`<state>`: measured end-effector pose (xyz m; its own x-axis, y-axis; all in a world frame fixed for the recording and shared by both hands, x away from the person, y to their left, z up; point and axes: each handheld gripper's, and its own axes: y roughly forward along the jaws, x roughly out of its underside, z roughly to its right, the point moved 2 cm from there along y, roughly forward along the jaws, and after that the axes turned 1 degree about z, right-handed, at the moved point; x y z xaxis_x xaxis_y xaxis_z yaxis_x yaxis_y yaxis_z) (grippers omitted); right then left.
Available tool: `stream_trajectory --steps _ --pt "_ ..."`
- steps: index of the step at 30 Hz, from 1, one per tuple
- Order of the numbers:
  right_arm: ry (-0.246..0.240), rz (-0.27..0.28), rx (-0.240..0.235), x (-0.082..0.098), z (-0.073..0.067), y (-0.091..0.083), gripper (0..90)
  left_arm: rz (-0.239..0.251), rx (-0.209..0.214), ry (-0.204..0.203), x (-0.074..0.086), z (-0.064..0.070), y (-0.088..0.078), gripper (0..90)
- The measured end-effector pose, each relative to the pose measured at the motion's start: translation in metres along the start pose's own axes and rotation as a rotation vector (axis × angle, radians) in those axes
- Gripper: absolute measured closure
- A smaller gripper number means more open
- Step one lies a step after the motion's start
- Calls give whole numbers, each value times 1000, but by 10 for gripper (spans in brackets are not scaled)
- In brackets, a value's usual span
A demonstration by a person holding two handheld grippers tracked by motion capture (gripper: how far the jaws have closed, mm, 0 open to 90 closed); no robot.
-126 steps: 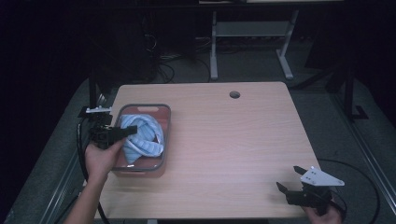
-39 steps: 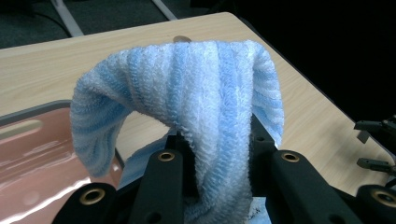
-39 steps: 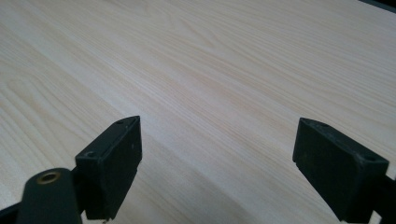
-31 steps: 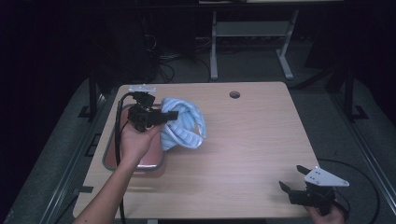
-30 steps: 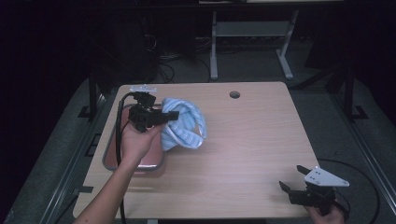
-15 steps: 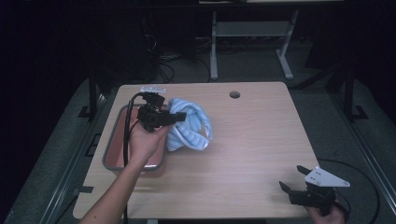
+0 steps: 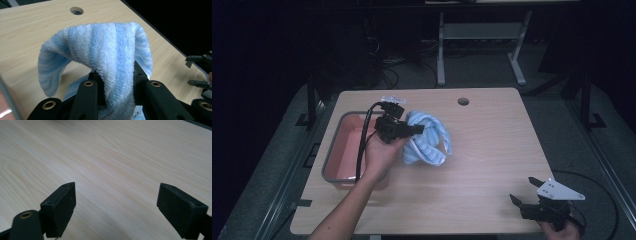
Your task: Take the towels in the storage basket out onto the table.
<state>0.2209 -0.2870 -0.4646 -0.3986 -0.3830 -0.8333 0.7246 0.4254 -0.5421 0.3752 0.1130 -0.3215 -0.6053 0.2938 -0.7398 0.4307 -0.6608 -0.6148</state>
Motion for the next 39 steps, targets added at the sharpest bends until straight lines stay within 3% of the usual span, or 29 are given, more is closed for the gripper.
stream_trajectory --steps 11,18,30,39 --pt "-4 5 1 0 1 -1 150 -29 27 12 0 5 19 722" --pt "1 2 -1 0 1 -1 150 -25 51 -7 -2 9 32 722" --pt "2 15 1 -2 2 -2 150 -41 72 3 -8 18 53 722" --pt "-6 18 -2 -3 1 -2 151 -44 81 -14 -9 19 68 722"
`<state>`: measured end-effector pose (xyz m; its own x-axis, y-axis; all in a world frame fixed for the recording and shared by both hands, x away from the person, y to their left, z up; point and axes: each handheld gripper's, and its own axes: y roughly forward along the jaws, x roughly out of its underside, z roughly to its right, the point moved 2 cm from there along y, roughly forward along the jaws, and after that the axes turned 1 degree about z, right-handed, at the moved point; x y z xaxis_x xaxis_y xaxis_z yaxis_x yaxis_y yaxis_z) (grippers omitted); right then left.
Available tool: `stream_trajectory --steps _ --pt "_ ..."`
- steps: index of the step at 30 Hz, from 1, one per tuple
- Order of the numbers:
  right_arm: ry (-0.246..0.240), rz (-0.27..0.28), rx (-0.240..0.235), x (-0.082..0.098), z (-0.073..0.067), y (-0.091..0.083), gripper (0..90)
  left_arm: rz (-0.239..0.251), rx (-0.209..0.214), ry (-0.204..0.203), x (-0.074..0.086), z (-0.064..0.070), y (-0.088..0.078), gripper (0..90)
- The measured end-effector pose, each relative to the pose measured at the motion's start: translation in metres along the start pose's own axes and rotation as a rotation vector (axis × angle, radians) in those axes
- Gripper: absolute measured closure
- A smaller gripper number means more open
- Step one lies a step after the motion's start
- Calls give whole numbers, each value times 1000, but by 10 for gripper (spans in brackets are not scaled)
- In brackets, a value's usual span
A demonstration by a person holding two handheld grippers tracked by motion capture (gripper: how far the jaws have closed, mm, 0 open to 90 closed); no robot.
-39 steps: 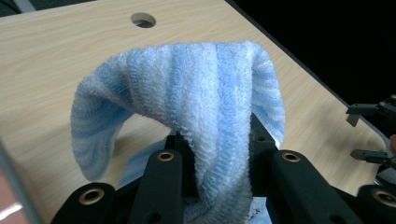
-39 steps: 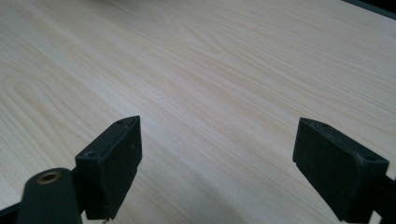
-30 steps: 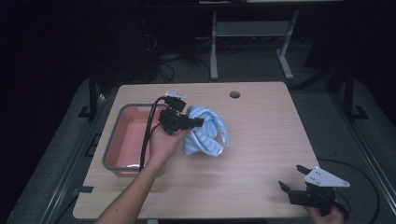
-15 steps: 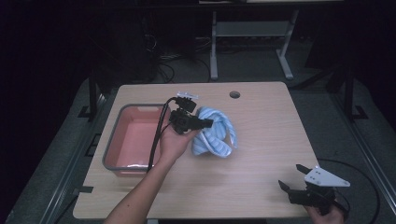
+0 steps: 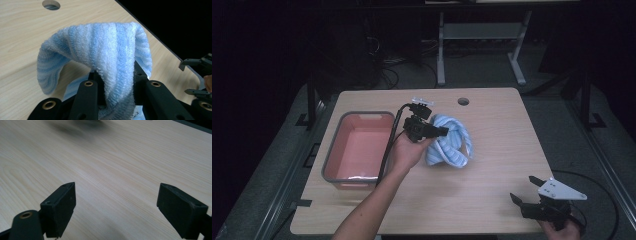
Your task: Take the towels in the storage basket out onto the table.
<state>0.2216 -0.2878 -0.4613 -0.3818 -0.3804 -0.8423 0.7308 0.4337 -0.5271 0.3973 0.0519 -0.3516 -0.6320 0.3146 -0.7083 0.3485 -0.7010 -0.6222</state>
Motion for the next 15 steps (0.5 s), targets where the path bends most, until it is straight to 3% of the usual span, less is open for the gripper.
stream_trajectory --steps 3,15 --pt "11 2 -1 0 0 -1 150 -13 2 11 2 -1 5 722" --pt "20 6 -2 0 0 -1 150 -27 34 -25 9 1 30 721"
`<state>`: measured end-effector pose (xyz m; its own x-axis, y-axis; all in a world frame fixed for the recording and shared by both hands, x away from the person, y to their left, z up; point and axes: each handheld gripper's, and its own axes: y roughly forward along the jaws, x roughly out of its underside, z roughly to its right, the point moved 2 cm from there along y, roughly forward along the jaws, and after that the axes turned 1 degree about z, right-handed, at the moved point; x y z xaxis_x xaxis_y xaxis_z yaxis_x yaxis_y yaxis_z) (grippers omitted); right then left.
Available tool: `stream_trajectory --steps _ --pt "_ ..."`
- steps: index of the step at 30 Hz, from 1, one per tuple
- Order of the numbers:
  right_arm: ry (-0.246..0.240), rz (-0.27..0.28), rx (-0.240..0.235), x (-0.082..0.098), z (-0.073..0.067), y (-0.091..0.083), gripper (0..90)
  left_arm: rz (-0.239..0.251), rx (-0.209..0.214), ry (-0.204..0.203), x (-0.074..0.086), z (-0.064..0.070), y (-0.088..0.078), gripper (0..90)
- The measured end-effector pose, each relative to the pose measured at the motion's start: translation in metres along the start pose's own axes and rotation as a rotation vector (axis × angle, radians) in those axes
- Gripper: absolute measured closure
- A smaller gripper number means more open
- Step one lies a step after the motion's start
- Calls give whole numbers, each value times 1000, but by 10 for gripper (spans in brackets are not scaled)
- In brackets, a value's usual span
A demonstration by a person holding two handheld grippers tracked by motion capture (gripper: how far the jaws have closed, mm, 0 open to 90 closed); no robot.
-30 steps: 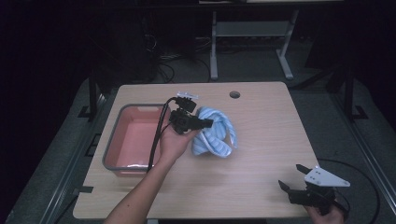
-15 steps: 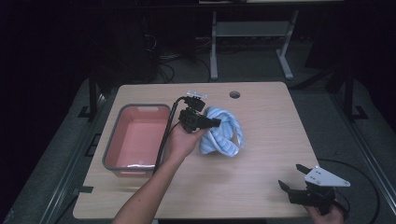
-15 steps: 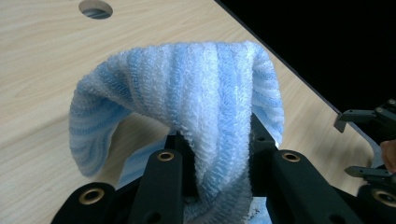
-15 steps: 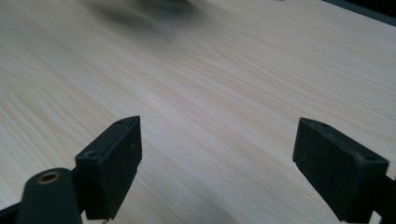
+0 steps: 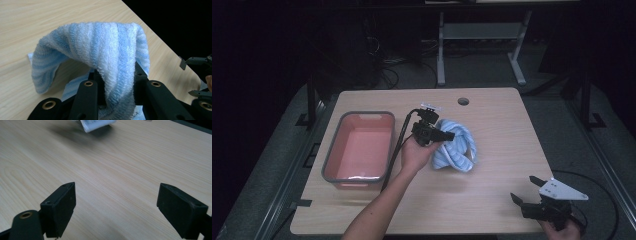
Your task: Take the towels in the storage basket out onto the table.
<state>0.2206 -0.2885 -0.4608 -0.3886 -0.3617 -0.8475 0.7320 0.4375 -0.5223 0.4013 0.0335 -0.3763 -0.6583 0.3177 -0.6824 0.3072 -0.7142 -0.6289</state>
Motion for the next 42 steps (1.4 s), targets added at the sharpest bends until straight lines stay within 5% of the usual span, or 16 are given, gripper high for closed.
stream_trajectory --steps 15,19,24,31,34,42 --pt "-9 -3 -7 0 -2 2 150 -17 -2 -1 9 5 26 716" --pt "-12 -11 -7 0 -2 3 150 -42 -33 17 13 7 31 713" --pt "-10 -17 -10 0 -4 5 150 -37 -25 -7 19 9 37 697" --pt "-5 -26 -13 0 -8 6 151 -78 -58 48 28 18 49 621" --pt "-18 -23 -13 -1 -8 7 151 -73 -38 16 31 20 51 598" --pt "-16 -26 -9 0 -7 7 150 -64 -54 31 33 21 43 457"
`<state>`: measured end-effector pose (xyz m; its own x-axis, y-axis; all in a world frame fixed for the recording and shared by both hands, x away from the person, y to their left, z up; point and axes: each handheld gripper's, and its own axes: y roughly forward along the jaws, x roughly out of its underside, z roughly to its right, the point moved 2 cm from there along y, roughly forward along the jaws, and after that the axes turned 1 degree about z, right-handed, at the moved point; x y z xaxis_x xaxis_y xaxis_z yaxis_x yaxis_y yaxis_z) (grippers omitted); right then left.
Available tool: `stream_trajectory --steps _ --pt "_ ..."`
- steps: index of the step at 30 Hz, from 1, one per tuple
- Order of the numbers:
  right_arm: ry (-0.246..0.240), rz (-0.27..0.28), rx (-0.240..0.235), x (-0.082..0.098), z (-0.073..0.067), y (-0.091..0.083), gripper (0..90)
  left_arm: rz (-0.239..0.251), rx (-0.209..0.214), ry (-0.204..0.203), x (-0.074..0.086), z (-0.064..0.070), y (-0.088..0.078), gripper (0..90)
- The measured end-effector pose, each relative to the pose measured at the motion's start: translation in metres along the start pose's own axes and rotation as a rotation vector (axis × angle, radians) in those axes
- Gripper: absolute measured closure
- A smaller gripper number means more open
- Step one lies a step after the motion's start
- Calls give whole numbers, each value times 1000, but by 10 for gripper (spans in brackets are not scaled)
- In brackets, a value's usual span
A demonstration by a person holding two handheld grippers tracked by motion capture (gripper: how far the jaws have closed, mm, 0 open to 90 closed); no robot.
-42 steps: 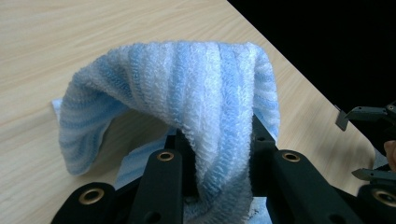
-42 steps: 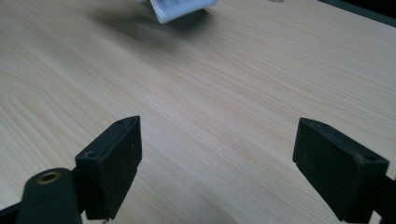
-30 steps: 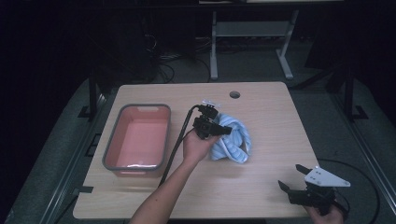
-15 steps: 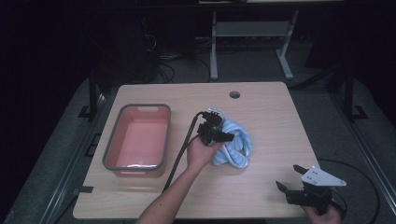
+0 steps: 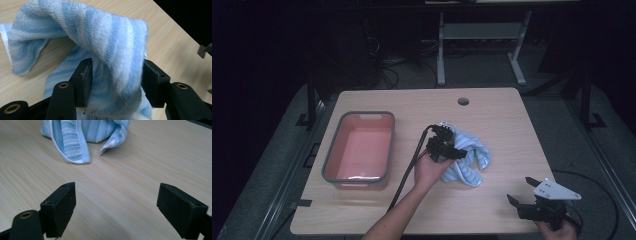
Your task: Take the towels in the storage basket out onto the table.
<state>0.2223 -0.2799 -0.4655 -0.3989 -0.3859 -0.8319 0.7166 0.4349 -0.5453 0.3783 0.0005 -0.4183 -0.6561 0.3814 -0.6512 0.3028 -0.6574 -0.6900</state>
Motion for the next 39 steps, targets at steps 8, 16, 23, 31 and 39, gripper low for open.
stream_trajectory --steps 8,16,23,31,39 --pt "-7 -11 5 2 1 1 151 33 -1 -11 13 -10 -20 396" --pt "0 -24 13 3 1 2 151 56 -22 -6 25 -15 -37 369" --pt "9 -26 21 4 4 1 151 75 -22 -9 38 -15 -47 350" --pt "12 -32 24 5 4 2 150 74 -22 21 52 -11 -59 314" --pt "8 -40 26 6 4 2 151 79 -7 21 71 -7 -69 281"
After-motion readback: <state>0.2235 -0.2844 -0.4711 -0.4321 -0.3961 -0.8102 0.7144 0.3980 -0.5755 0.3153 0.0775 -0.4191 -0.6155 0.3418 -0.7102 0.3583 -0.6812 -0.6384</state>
